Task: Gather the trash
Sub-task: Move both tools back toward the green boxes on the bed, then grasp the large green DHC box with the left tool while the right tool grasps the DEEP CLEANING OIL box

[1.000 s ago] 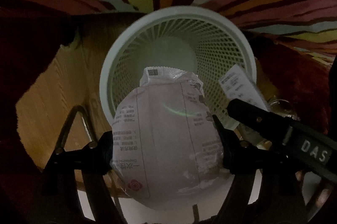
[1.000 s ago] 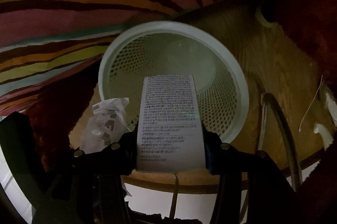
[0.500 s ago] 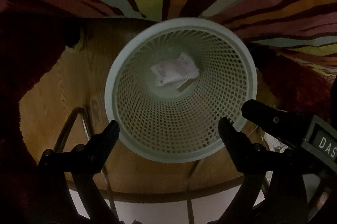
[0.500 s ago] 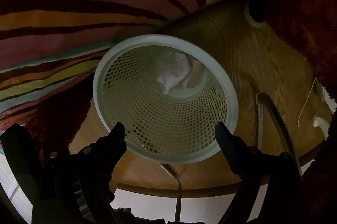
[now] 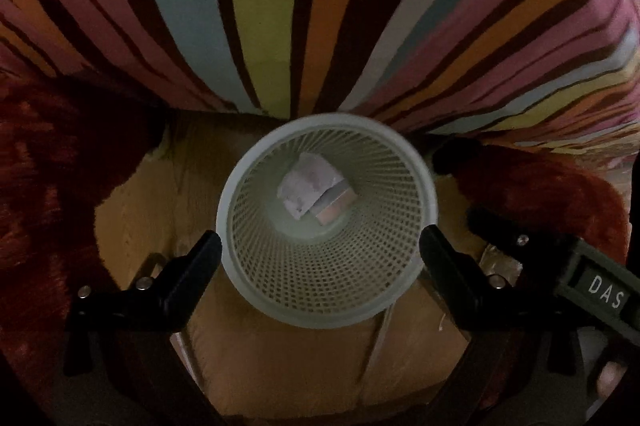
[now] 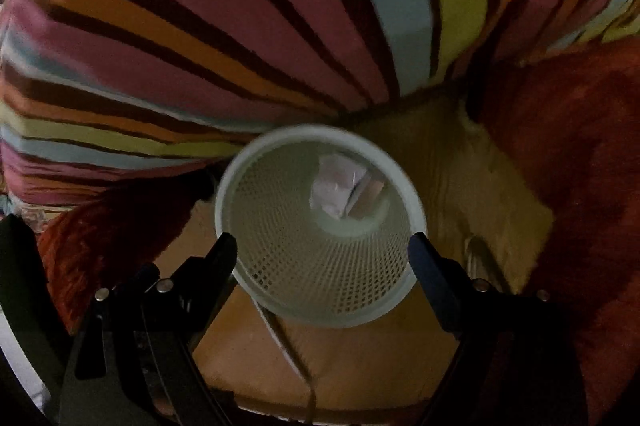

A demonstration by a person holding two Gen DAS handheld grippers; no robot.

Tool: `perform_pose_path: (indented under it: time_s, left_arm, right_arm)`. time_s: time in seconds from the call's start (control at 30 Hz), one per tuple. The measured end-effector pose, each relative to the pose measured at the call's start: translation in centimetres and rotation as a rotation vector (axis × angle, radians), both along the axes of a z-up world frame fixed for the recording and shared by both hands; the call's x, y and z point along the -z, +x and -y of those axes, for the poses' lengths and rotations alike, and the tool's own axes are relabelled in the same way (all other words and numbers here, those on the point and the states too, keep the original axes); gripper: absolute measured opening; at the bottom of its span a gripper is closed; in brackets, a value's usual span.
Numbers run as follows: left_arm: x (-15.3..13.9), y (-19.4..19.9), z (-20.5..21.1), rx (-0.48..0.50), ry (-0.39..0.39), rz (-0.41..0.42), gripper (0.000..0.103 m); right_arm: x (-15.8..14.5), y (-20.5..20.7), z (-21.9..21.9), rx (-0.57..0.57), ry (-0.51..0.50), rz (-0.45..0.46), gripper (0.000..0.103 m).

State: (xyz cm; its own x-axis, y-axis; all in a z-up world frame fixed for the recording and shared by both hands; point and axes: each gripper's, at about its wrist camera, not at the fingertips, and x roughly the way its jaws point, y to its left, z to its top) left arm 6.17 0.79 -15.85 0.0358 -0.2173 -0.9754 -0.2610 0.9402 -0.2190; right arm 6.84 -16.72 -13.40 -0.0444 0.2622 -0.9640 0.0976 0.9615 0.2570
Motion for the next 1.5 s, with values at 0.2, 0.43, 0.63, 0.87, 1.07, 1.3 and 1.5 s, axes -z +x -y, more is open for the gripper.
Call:
perform_pose_path:
  time_s: [0.2, 0.43, 0.63, 0.87, 1.07, 1.3, 1.5]
  left_arm:
    - [-4.5, -0.8, -1.6, -0.013, 0.048, 0.116, 0.096]
    - [-11.0, -0.9, -3.2, -0.004, 0.212, 0.408, 0.096]
    - [-15.6, 0.5, -3.1, 0.027, 0.266, 0.625, 0.096]
    - [-17.9, 4.7, -4.0, 0.019, 0.276, 0.691, 0.096]
    - [-19.0, 9.5, -5.4, -0.010, 0.236, 0.703, 0.096]
    - [-19.1, 14.8, -5.3, 0.009, 0.207, 0.695, 0.096]
    - [-18.9, 19.6, -5.0, 0.032, 0.199, 0.681, 0.096]
  right_arm:
    - [-4.6, -0.6, 1.4, -0.017, -0.033, 0.187, 0.083]
    - [-12.7, -1.7, 1.0, -0.041, -0.073, 0.641, 0.083]
    - [-16.0, -1.9, -0.1, -0.089, -0.081, 0.879, 0.083]
    - [-17.1, 0.7, -2.2, -0.188, -0.103, 0.931, 0.083]
    - [-18.1, 3.0, -4.1, -0.196, -0.089, 0.915, 0.083]
    - [-17.1, 6.5, -5.6, -0.209, -0.082, 0.886, 0.083]
    - [-16.2, 8.8, -6.8, -0.231, -0.103, 0.874, 0.083]
